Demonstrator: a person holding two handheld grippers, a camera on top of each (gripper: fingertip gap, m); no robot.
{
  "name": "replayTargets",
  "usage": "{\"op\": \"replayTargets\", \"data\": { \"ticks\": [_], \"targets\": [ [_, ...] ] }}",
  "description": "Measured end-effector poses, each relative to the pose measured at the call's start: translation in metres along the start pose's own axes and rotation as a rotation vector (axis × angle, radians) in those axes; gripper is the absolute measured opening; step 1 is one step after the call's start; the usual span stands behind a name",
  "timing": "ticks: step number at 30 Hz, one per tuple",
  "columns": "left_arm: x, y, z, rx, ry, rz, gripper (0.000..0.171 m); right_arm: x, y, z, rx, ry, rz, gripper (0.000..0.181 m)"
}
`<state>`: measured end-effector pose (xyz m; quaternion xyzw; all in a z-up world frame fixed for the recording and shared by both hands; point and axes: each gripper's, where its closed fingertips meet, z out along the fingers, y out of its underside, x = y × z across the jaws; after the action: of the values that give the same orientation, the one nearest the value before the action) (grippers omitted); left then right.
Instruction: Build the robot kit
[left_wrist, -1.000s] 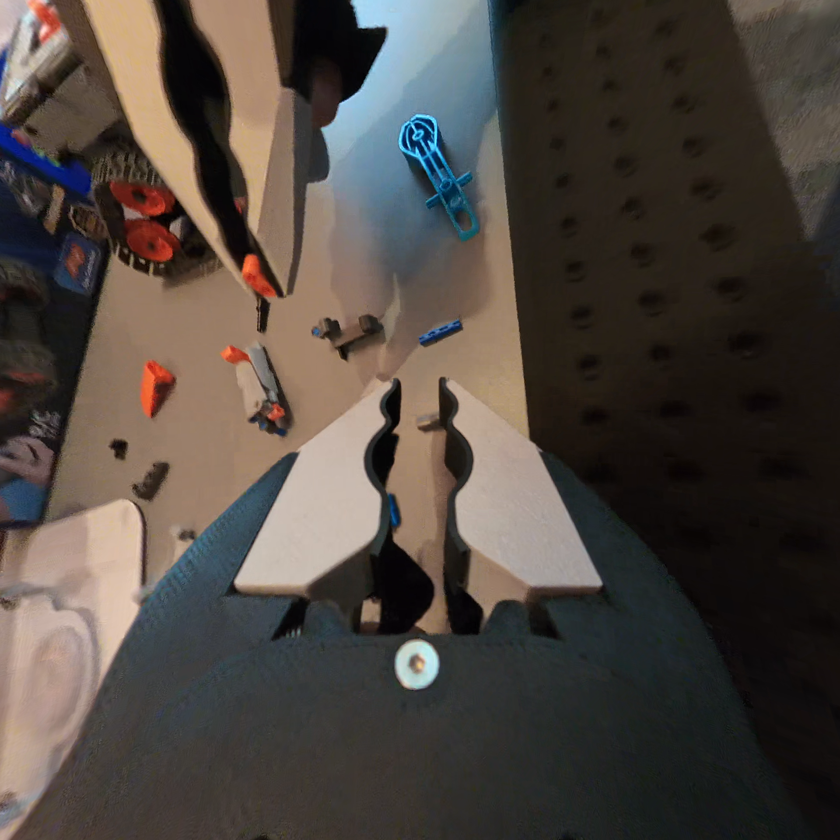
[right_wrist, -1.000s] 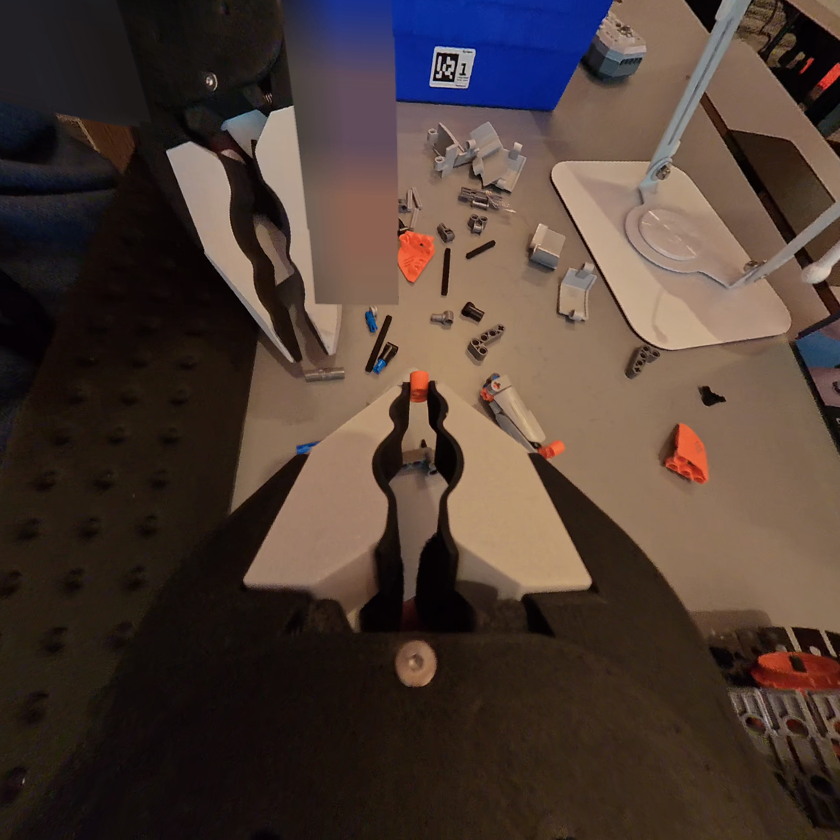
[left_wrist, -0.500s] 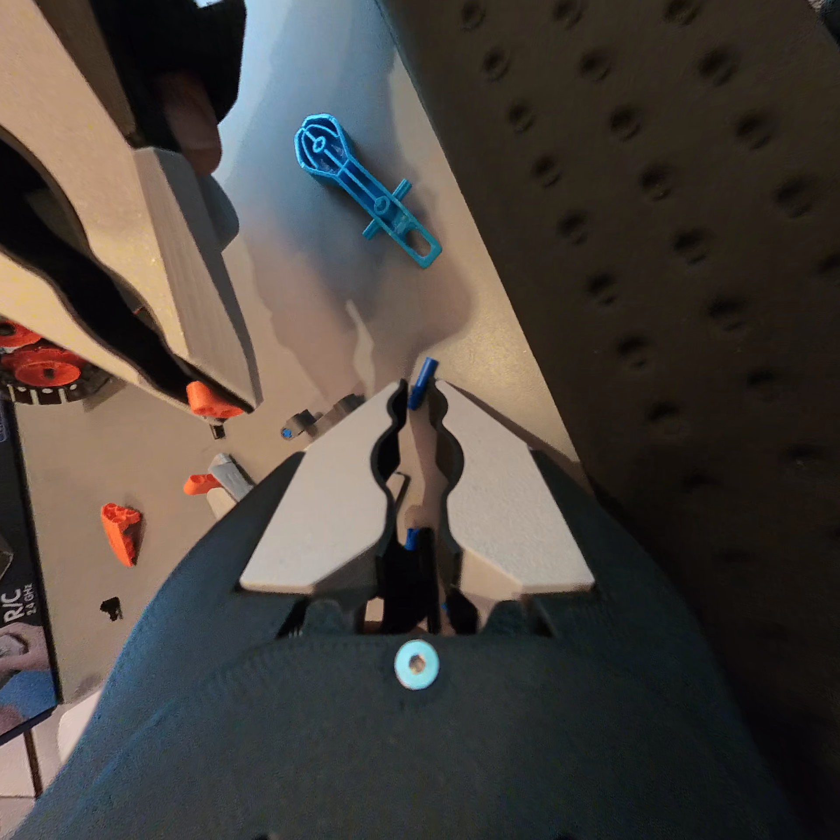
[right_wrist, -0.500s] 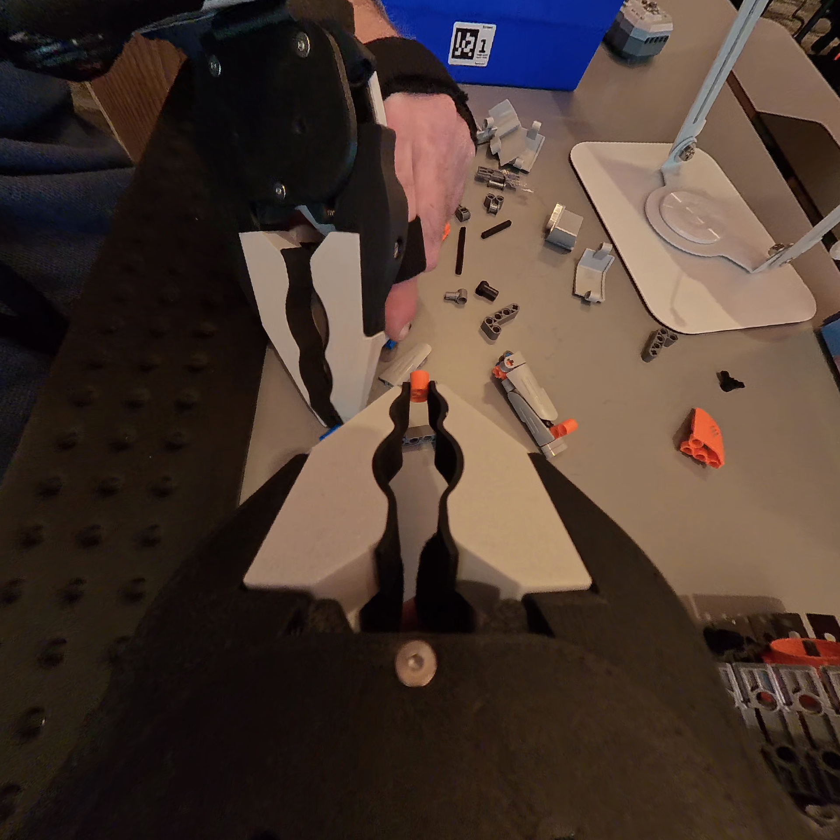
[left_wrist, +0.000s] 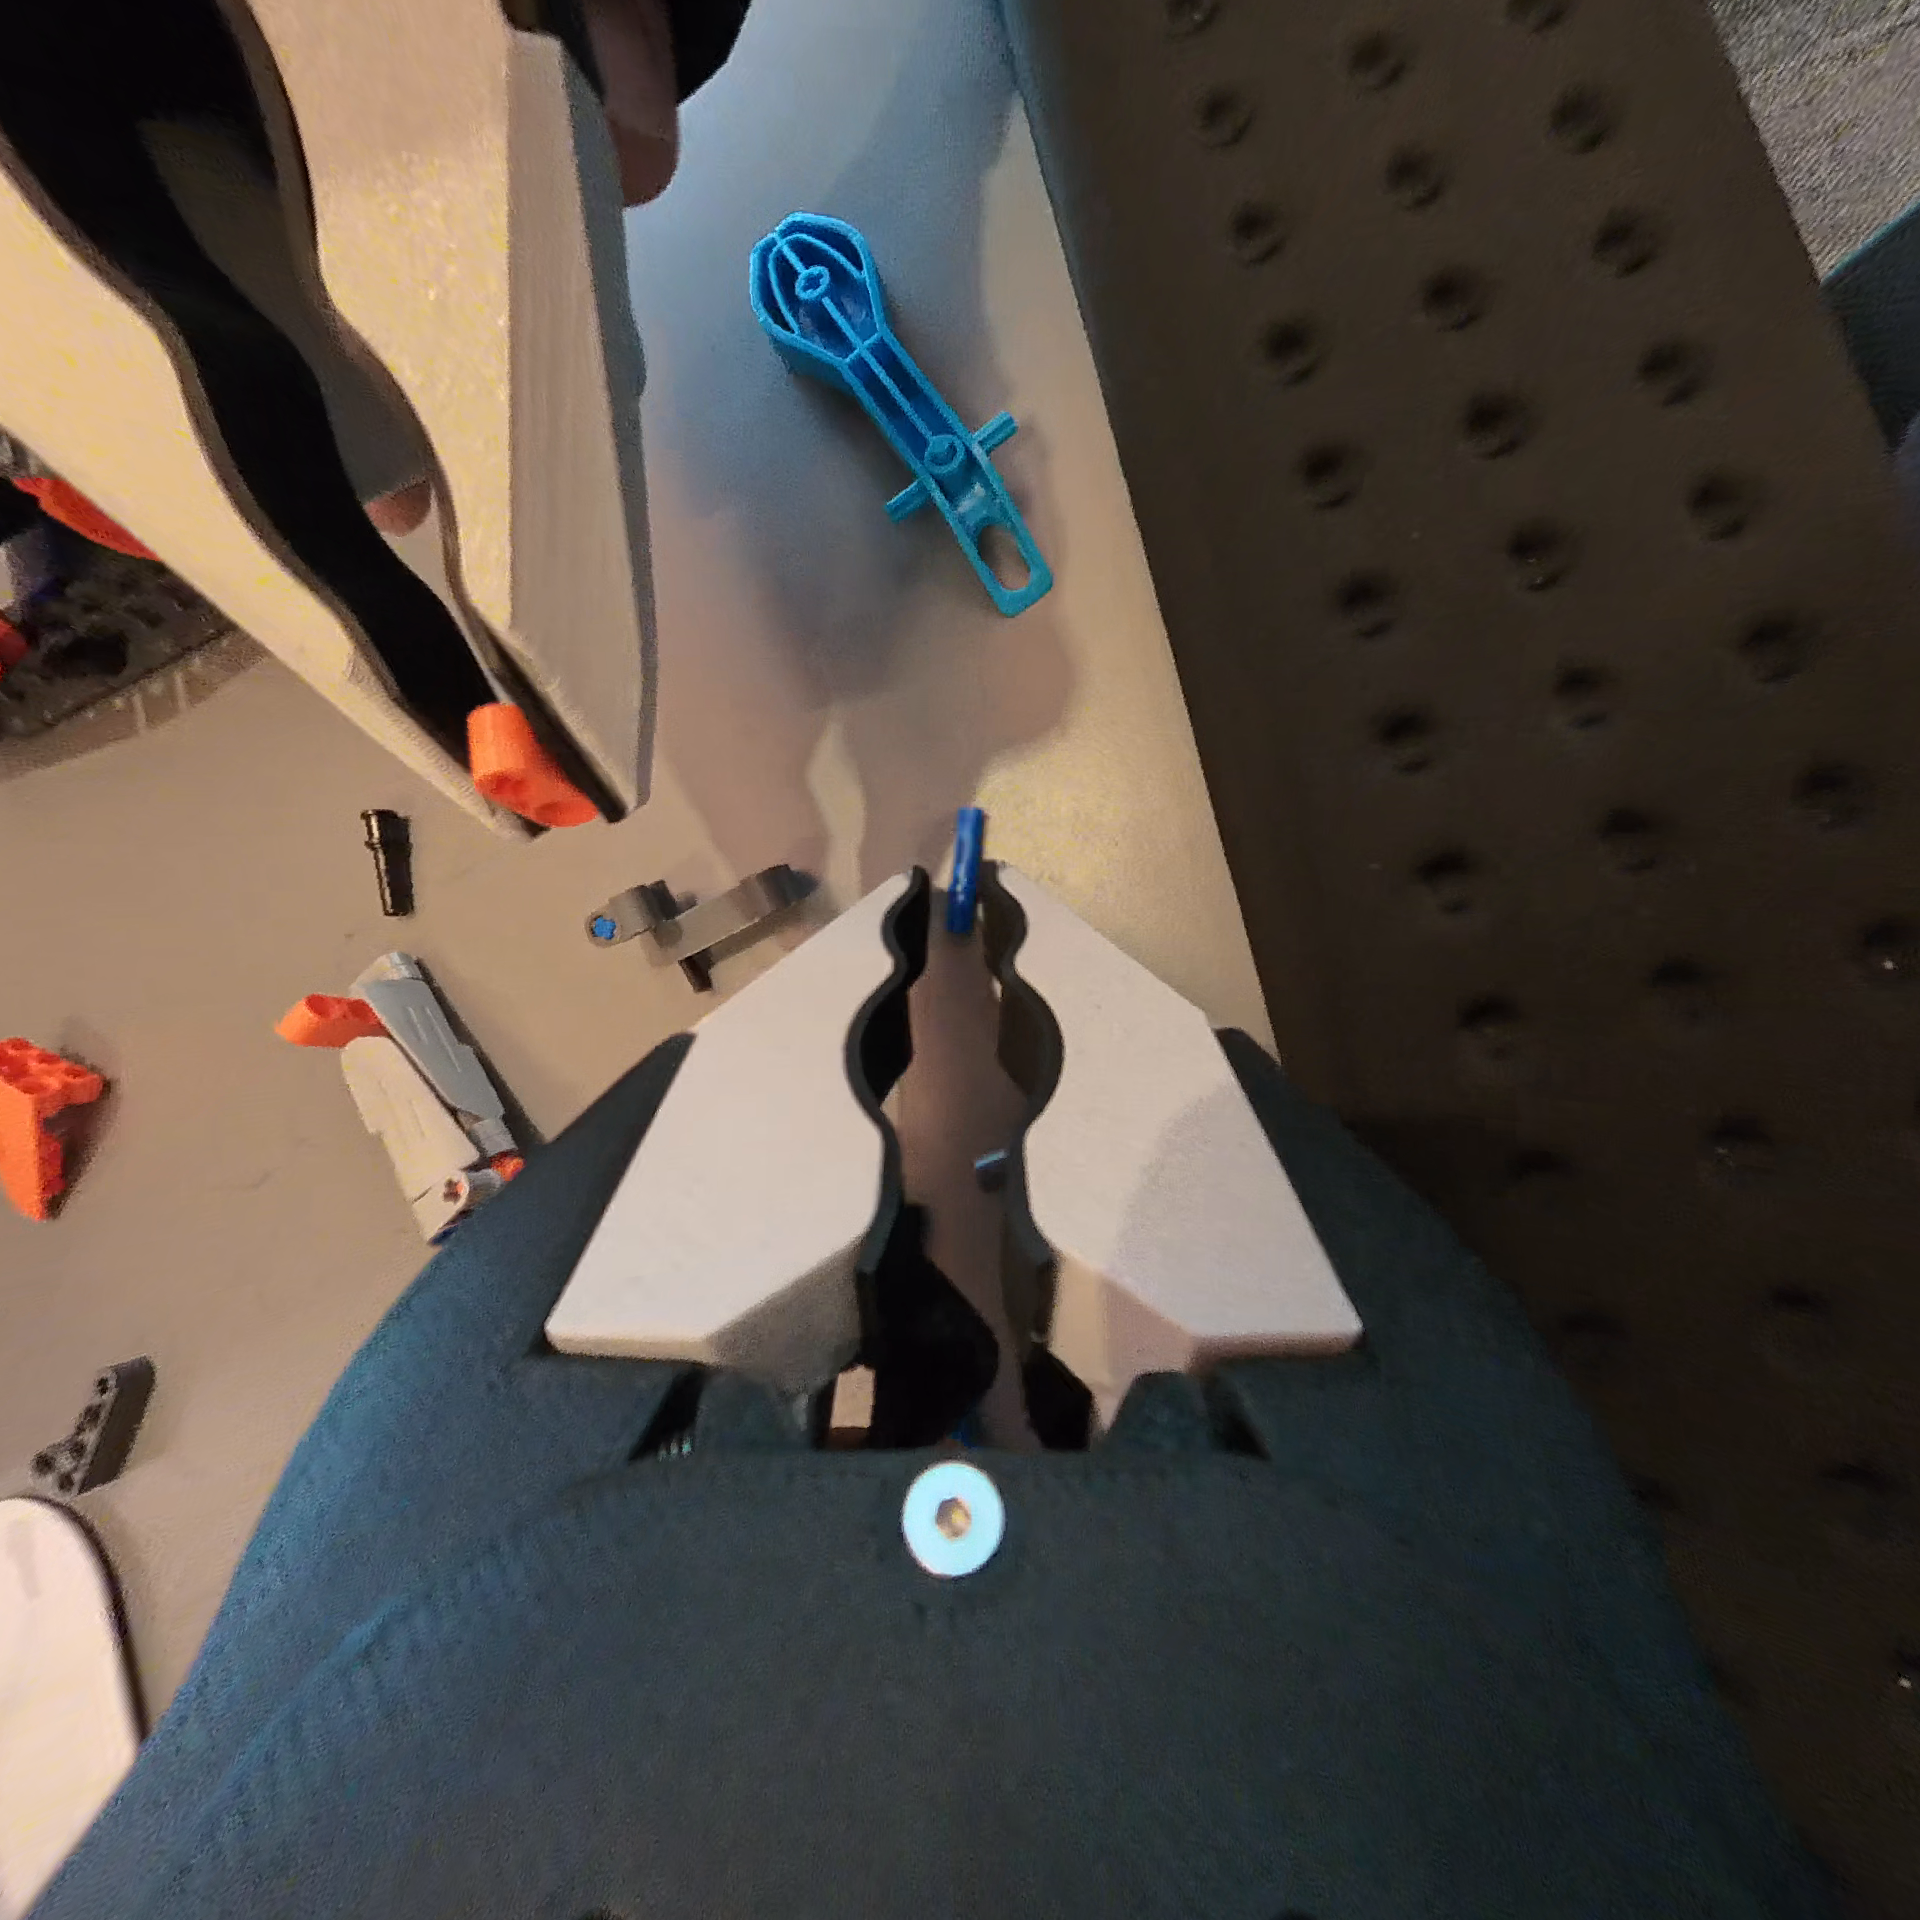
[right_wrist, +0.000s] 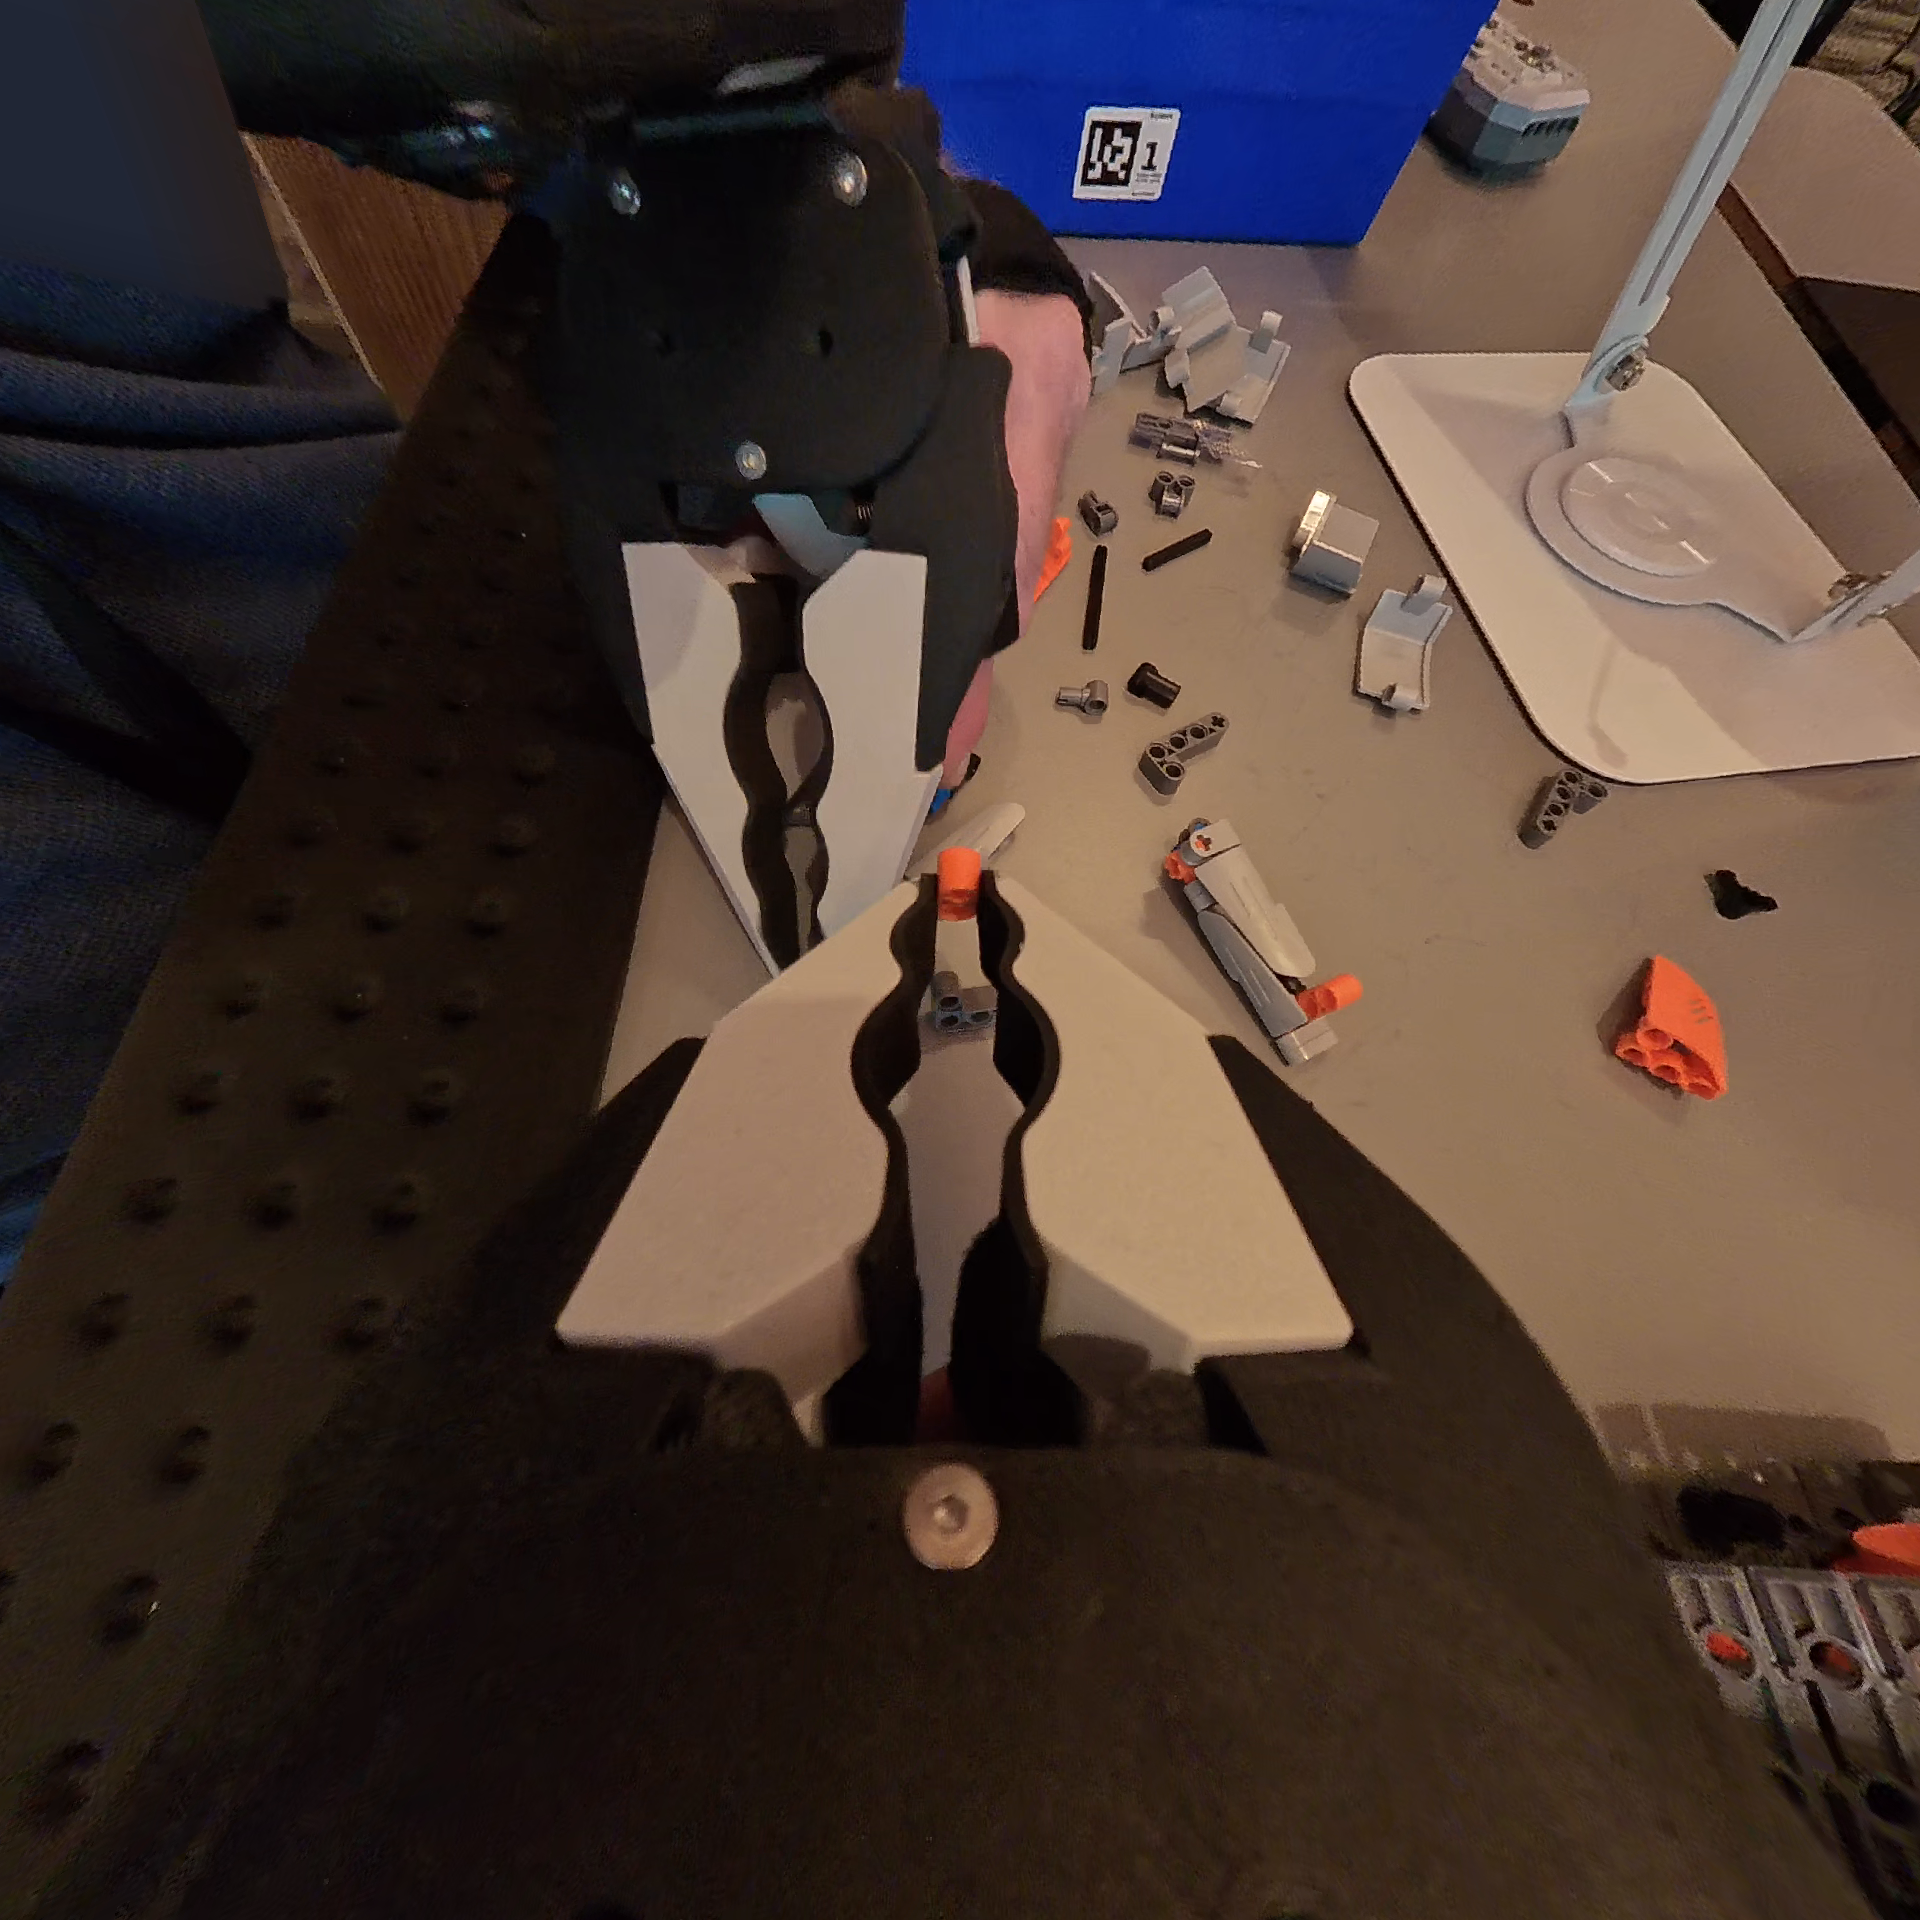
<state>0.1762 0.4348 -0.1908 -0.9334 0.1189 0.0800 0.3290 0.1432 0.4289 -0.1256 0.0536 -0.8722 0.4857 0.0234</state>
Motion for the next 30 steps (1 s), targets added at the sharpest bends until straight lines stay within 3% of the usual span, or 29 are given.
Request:
{"op": "replayTargets", "data": {
  "ticks": [5,11,18,30],
  "targets": [
    [0.0,-0.001,0.001,0.01,-0.005,-0.017,0.004,-0.002,-0.004,-0.004,0.043,-0.022,0.007,0.005],
    [-0.022,-0.006,-0.024,0.091,-0.184,-0.075,0.003,-0.001,-0.013,-0.018,0.148,-0.044,0.043,0.006],
    [-0.038,-0.012,-0.052,0.144,-0.419,-0.022,0.003,-0.003,-0.003,-0.002,0.004,0.039,-0.068,0.005],
    [-0.039,-0.012,-0.049,0.103,-0.475,0.028,0.003,-0.003,0.003,0.01,-0.059,0.078,-0.107,0.005]
  ]
}}
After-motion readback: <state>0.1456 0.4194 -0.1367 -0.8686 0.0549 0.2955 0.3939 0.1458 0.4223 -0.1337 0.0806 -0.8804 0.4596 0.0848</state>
